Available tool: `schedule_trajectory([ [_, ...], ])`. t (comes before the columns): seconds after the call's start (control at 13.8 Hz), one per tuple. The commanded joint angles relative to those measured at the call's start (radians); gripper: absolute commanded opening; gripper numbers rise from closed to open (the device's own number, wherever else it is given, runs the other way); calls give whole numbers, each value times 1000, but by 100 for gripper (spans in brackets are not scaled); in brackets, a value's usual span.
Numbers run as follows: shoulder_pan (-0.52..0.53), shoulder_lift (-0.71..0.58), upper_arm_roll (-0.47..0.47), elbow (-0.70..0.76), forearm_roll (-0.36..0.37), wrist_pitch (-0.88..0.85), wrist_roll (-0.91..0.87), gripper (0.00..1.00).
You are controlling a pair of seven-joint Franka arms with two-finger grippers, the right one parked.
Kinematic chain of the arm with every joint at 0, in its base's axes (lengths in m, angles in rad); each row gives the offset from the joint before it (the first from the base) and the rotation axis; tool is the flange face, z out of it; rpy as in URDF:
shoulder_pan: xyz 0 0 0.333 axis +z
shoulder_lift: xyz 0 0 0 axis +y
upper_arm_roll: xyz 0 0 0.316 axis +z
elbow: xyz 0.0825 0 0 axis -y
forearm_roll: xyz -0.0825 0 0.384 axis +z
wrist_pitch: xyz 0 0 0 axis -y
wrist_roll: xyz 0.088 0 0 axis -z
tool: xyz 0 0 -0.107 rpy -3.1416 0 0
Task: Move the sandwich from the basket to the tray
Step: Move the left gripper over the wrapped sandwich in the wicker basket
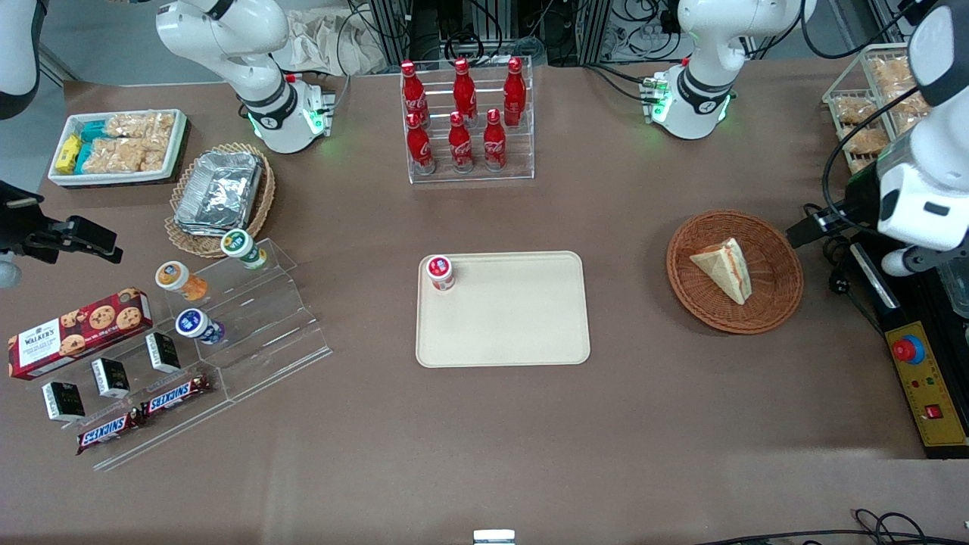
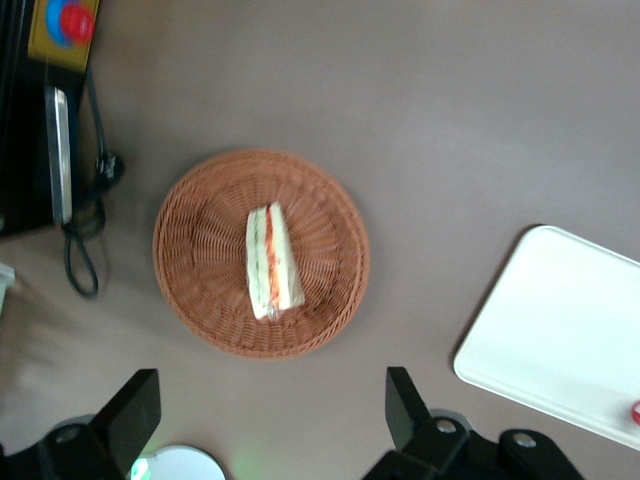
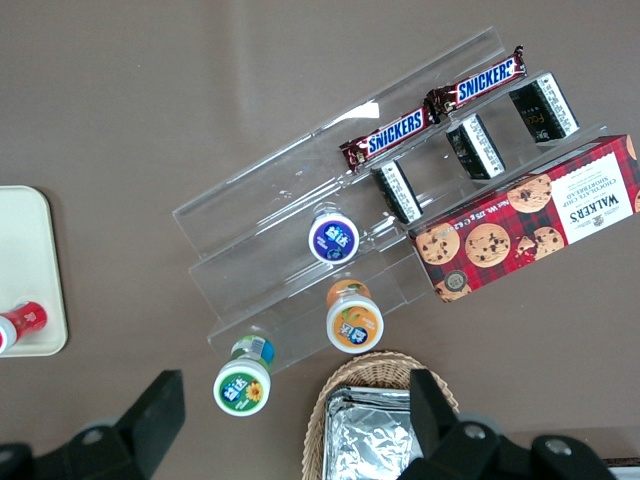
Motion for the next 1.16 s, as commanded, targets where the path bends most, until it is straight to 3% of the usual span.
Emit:
schedule_trajectory([
  [0.0, -3, -97, 1, -230, 16, 114, -74, 100],
  [0.29, -6, -183, -7, -546, 19, 372, -223, 100],
  [1.09, 6, -88, -6, -834, 19, 813, -335, 100],
])
